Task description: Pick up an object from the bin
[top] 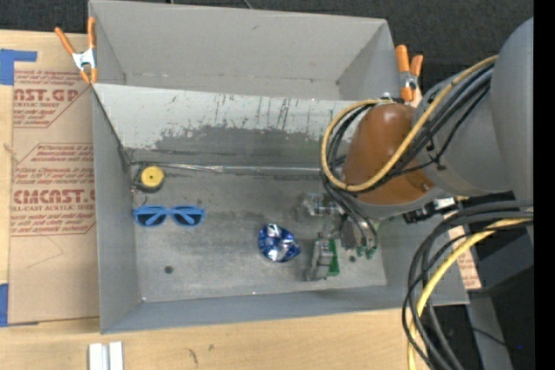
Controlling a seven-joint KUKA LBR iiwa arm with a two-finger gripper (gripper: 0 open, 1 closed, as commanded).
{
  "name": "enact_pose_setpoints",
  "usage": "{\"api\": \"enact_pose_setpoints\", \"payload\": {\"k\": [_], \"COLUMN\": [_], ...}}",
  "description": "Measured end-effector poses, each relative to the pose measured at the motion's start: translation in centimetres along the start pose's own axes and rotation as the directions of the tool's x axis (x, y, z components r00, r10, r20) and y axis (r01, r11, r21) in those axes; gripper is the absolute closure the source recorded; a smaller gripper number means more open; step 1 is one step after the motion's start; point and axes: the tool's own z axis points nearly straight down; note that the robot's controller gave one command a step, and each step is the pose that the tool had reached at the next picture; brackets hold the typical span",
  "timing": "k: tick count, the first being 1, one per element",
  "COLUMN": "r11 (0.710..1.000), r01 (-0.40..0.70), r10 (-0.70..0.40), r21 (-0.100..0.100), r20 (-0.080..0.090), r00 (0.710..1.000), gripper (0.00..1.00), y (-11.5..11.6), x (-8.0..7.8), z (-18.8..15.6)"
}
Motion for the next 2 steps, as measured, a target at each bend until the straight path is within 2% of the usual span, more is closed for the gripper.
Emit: {"api": "enact_pose_setpoints", "payload": {"k": [1,2], "r11": [1.000,0.976], "r01": [0.000,-0.216], "r10": [0.000,0.216], "r21": [0.000,-0.005], "r20": [0.006,0.012], "r00": [1.000,0.976], "gripper": [1.00,1.00], "y": [0.0,2.5], "x": [-0.2,1.8], "z": [-0.4,-14.0]}}
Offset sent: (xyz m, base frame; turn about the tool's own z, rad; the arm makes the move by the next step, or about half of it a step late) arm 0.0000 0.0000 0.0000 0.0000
